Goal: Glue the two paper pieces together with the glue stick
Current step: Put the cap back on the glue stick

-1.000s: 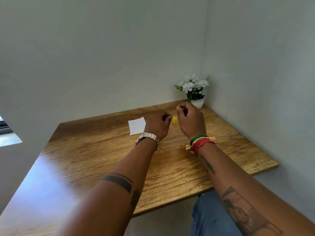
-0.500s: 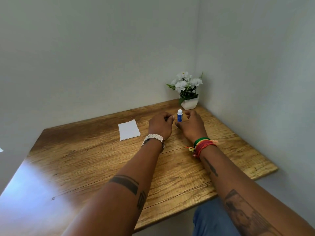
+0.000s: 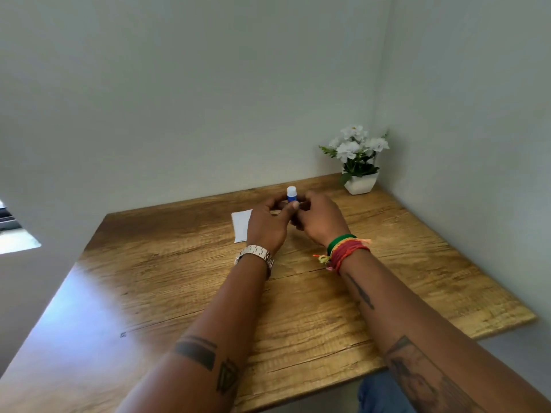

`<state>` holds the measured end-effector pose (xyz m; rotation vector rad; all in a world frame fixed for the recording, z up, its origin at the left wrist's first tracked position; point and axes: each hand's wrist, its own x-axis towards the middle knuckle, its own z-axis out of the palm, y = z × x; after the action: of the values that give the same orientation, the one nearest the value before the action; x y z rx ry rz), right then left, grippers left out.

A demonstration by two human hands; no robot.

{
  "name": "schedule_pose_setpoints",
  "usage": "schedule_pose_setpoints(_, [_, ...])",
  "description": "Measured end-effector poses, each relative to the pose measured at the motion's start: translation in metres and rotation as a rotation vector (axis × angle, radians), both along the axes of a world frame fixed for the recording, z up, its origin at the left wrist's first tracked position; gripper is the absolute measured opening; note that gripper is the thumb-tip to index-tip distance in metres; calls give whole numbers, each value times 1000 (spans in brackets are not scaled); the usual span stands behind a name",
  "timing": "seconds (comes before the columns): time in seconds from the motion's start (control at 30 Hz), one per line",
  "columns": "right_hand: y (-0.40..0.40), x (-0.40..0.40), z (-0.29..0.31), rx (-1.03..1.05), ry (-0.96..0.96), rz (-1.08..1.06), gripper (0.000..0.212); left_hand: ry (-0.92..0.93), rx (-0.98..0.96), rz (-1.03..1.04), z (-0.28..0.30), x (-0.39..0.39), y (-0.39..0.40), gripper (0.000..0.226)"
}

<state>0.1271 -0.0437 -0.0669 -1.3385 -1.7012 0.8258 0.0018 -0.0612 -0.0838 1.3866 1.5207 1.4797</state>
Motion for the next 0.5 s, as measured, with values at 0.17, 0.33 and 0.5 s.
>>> schedule_pose_setpoints(0.17, [-5, -29, -12, -17, -12, 195, 30, -144, -25, 70, -11, -30, -9, 24])
schedule_pose_setpoints(0.33, [-8, -14, -22, -135, 80, 386, 24, -111, 13, -1, -16, -35, -11, 12])
schedule_pose_setpoints(0.5, [-7, -13, -23, -175, 96, 340, 13, -74, 13, -13, -14, -32, -6, 15])
